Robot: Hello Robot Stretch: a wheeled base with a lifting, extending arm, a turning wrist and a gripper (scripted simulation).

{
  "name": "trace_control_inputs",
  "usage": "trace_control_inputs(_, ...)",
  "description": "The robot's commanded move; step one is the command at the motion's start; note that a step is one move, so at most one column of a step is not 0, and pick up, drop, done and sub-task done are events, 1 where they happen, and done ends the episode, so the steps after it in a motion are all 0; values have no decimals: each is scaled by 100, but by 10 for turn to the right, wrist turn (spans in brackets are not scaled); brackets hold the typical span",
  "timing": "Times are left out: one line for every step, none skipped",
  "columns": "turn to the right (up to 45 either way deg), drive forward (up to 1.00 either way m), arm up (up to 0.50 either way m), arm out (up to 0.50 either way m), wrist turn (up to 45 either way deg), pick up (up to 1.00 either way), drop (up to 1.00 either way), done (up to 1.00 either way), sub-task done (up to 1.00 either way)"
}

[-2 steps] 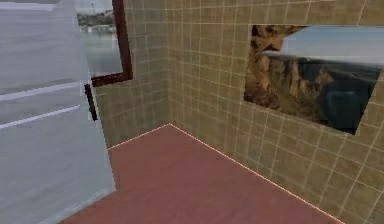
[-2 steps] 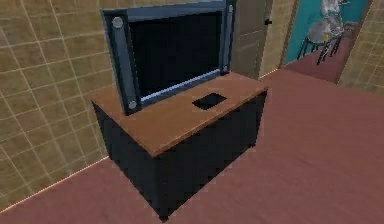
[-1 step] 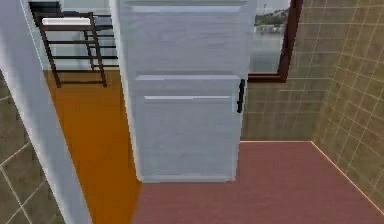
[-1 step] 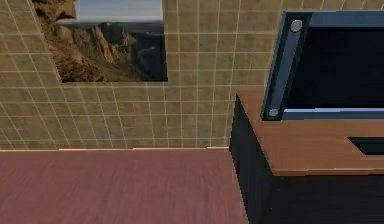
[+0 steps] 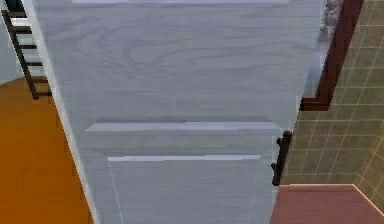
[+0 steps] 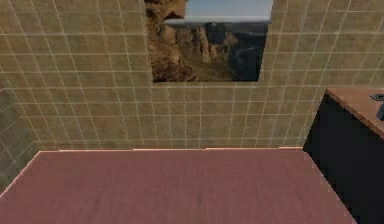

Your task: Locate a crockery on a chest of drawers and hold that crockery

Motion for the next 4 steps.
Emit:
trace_control_inputs(-240,0,0,0,0,0,0,0,0)
trace_control_inputs(0,45,0,0,0,0,0,0,0)
trace_control_inputs(-450,0,0,0,0,0,0,0,0)
trace_control_inputs(-450,0,0,0,0,0,0,0,0)
